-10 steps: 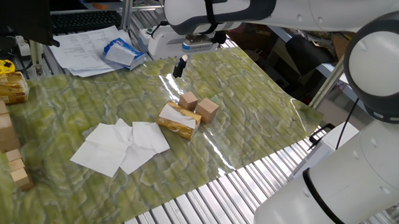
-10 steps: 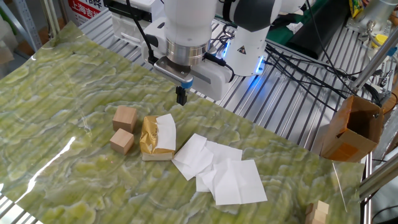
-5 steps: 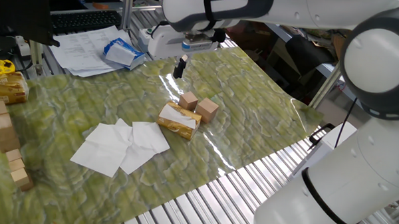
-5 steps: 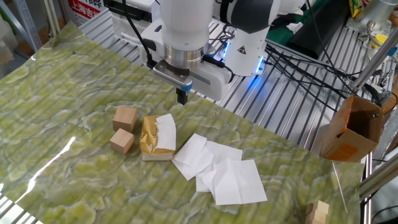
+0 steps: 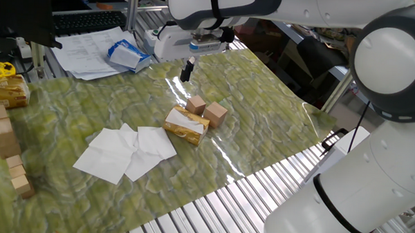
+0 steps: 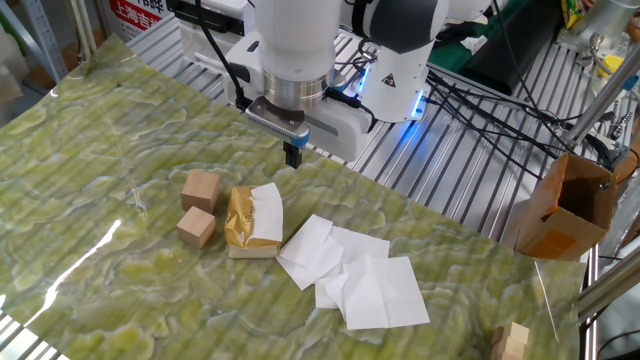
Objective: Pull out a napkin
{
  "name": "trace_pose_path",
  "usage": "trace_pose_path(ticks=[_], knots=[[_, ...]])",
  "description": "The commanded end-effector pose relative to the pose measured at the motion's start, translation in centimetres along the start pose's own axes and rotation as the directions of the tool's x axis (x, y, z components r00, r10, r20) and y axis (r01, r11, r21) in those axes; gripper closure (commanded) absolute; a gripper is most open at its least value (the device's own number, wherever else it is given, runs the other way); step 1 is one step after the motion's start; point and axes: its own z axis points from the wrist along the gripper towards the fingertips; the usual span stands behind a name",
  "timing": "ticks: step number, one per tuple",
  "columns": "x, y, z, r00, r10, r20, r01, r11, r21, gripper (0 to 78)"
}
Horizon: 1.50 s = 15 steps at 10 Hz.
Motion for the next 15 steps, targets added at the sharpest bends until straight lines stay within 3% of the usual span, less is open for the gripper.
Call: trace_pose_path(ticks=[1, 7, 9, 15], knots=[[-0.05, -0.01, -0.13, 1.000, -0.001, 0.003, 0.001, 1.000, 0.000, 77.6], [-0.05, -0.01, -0.13, 1.000, -0.008, 0.005, 0.008, 1.000, 0.002, 77.6], [-0.05, -0.01, -0.13, 1.000, -0.007, -0.002, 0.007, 0.999, 0.041, 77.6], [-0.05, -0.01, -0.13, 0.999, 0.024, -0.023, -0.023, 0.997, 0.072, 77.6]])
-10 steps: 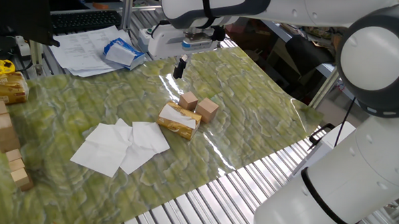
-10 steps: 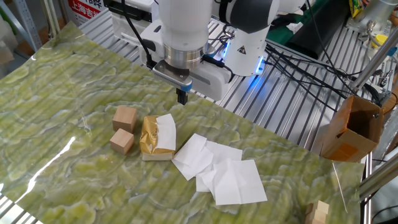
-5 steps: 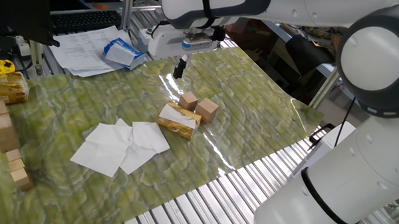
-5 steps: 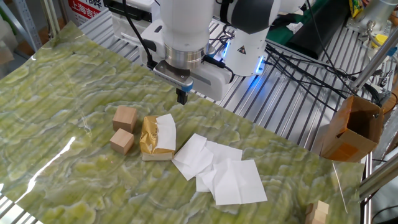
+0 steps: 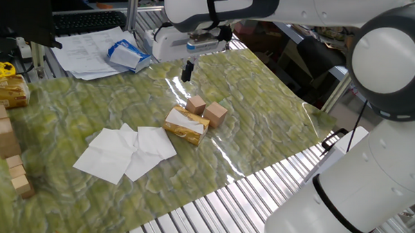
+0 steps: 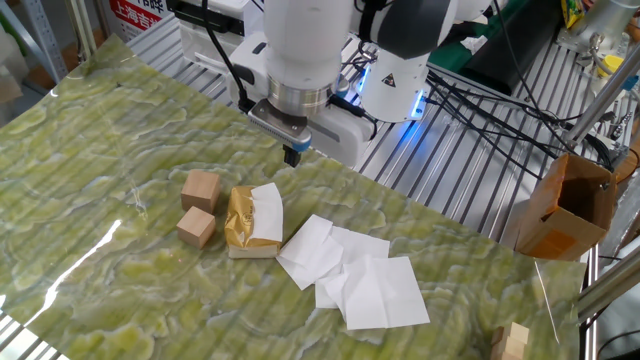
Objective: Pull out a napkin
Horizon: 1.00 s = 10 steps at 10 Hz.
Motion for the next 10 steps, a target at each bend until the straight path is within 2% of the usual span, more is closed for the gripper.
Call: trace_pose_path(ticks=[1, 2, 4, 7, 8, 10], knots=[[-0.05, -0.02, -0.12, 1.000, 0.007, 0.004, -0.007, 1.000, 0.030, 77.6], [-0.05, -0.02, -0.12, 1.000, -0.001, 0.004, 0.001, 0.999, 0.045, 77.6], [-0.05, -0.02, -0.12, 1.000, -0.012, -0.010, 0.012, 0.999, 0.043, 77.6], [-0.05, -0.02, -0.12, 0.999, -0.031, -0.012, 0.032, 0.998, 0.054, 77.6], [-0.05, -0.02, -0.12, 0.997, -0.068, -0.020, 0.070, 0.994, 0.082, 77.6], [-0.13, -0.16, 0.08, 0.997, -0.080, -0.021, 0.082, 0.993, 0.080, 77.6]])
